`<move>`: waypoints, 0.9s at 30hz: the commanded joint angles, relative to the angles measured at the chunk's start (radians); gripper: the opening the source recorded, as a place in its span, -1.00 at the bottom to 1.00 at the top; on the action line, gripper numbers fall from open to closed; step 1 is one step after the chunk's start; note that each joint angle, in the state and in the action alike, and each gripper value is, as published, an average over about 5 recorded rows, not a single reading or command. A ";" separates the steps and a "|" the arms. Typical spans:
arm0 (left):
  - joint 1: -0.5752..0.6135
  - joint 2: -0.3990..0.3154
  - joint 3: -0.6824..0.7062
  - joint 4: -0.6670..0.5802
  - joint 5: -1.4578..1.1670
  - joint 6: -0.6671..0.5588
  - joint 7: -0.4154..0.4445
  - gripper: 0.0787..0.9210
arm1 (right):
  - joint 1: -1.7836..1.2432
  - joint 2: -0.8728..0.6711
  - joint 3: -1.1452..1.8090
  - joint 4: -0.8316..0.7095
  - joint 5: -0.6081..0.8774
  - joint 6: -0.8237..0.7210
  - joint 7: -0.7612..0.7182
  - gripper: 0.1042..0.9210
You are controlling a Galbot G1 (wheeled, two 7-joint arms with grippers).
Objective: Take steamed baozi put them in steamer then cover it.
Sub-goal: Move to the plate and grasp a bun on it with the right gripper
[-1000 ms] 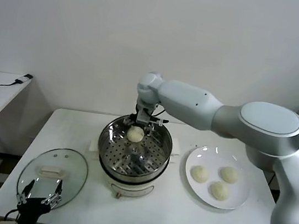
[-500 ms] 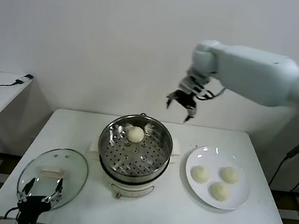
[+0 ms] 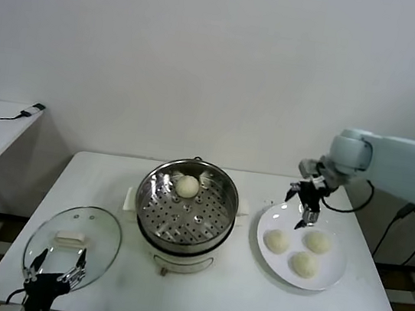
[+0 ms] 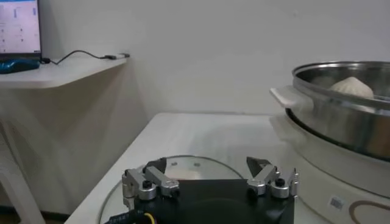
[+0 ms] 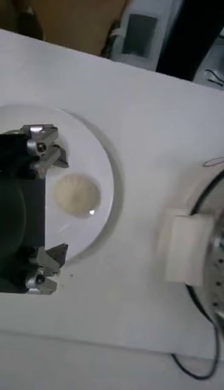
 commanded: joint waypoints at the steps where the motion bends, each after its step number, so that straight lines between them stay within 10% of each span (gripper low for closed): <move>1: 0.003 -0.001 -0.001 0.003 0.000 -0.003 -0.001 0.77 | -0.249 -0.021 0.122 -0.051 -0.026 -0.148 0.100 0.76; 27: 0.020 -0.002 0.001 0.013 0.007 -0.029 -0.010 0.77 | -0.351 0.071 0.225 -0.170 -0.079 -0.163 0.138 0.69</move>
